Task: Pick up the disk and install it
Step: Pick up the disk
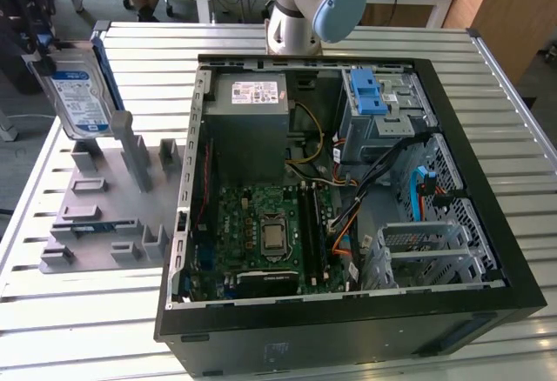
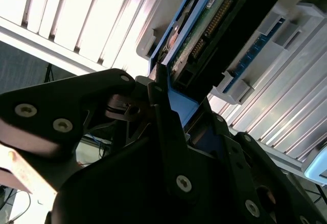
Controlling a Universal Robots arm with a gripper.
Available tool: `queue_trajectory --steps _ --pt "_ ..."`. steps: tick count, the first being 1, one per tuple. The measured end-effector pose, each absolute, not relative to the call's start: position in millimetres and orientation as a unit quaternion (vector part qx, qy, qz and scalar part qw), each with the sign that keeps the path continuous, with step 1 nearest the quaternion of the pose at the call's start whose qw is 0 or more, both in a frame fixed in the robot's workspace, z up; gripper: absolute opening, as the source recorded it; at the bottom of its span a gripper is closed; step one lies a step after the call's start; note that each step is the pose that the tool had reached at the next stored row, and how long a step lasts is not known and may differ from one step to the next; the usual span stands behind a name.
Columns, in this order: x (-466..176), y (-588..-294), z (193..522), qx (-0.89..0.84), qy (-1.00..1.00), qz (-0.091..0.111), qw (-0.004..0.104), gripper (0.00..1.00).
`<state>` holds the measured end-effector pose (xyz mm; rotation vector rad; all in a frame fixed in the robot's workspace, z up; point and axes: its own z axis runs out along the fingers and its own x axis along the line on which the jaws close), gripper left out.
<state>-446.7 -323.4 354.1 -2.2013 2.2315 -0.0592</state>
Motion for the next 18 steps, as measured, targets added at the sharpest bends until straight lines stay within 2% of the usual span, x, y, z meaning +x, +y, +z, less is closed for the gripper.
queue_trajectory --steps 18 --pt "-446.7 -323.3 368.8 -0.702 0.712 -0.019 0.003 0.36"
